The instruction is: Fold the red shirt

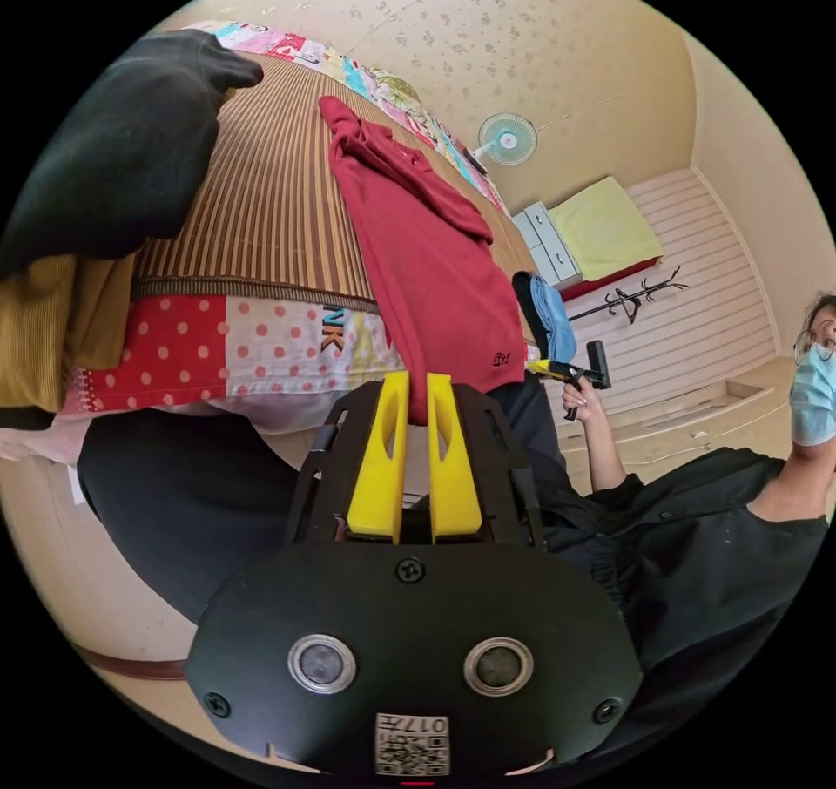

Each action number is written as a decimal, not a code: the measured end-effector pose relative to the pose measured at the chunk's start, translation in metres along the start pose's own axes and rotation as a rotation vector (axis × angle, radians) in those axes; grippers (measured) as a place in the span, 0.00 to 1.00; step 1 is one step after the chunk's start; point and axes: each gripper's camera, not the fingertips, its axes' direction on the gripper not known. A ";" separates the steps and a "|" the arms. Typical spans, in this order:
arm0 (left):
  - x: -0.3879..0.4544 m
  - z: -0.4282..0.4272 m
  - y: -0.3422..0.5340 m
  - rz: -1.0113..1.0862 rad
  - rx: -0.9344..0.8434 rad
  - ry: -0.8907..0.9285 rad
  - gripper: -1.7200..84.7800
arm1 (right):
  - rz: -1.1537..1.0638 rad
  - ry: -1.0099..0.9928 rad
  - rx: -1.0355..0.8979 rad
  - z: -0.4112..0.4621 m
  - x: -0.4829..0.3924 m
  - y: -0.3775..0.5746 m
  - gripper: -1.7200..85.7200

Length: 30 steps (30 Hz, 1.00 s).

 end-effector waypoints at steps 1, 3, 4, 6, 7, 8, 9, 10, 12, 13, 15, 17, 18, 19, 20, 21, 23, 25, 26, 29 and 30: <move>0.000 -0.002 0.000 0.004 -0.008 -0.007 0.07 | 0.004 0.023 -0.021 0.004 0.004 -0.001 0.14; 0.000 -0.005 0.002 0.011 -0.014 -0.019 0.07 | 0.004 0.058 -0.052 0.009 0.010 -0.003 0.15; 0.000 -0.008 0.003 0.013 -0.011 -0.027 0.07 | 0.009 0.065 -0.081 0.012 0.015 -0.005 0.15; -0.002 -0.014 0.007 0.009 0.004 -0.034 0.07 | 0.010 0.054 -0.112 0.014 0.024 -0.006 0.15; -0.004 -0.017 0.010 0.004 0.012 -0.029 0.07 | 0.008 0.035 -0.119 0.013 0.030 -0.006 0.15; -0.007 -0.021 0.013 -0.002 0.017 -0.020 0.07 | 0.012 0.017 -0.126 0.011 0.036 -0.005 0.14; -0.008 -0.022 0.015 -0.006 0.019 -0.014 0.07 | 0.014 0.010 -0.130 0.010 0.039 -0.005 0.14; -0.012 -0.026 0.018 -0.013 0.026 0.002 0.07 | 0.015 -0.008 -0.142 0.006 0.044 -0.001 0.13; -0.016 -0.033 0.024 -0.025 0.047 0.036 0.07 | -0.007 -0.088 -0.170 0.001 0.050 0.007 0.09; -0.020 -0.039 0.028 -0.038 0.070 0.070 0.07 | -0.020 -0.157 -0.179 -0.004 0.053 0.014 0.08; -0.024 -0.051 0.035 -0.048 0.117 0.126 0.07 | -0.049 -0.242 -0.144 -0.017 0.056 0.030 0.07; -0.023 -0.066 0.043 -0.039 0.173 0.189 0.07 | -0.096 -0.401 -0.015 -0.046 0.058 0.055 0.06; -0.022 -0.070 0.044 -0.031 0.185 0.204 0.07 | -0.112 -0.459 0.025 -0.054 0.059 0.062 0.06; -0.017 -0.078 0.046 -0.008 0.207 0.234 0.07 | -0.145 -0.566 0.106 -0.070 0.059 0.073 0.06; -0.012 -0.086 0.047 0.027 0.227 0.264 0.07 | -0.197 -0.632 0.174 -0.086 0.057 0.083 0.06; -0.008 -0.091 0.047 0.048 0.235 0.277 0.07 | -0.235 -0.651 0.207 -0.095 0.053 0.088 0.06; 0.007 -0.113 0.049 0.136 0.284 0.326 0.07 | -0.384 -0.688 0.309 -0.129 0.032 0.105 0.05; 0.017 -0.133 0.053 0.196 0.337 0.379 0.07 | -0.458 -0.741 0.400 -0.153 0.020 0.115 0.05; 0.023 -0.146 0.056 0.235 0.376 0.416 0.07 | -0.479 -0.809 0.475 -0.167 0.017 0.122 0.05; 0.042 -0.178 0.071 0.338 0.480 0.462 0.07 | -0.544 -0.974 0.664 -0.192 0.012 0.144 0.05; 0.046 -0.184 0.074 0.359 0.497 0.465 0.07 | -0.559 -0.999 0.698 -0.195 0.011 0.149 0.05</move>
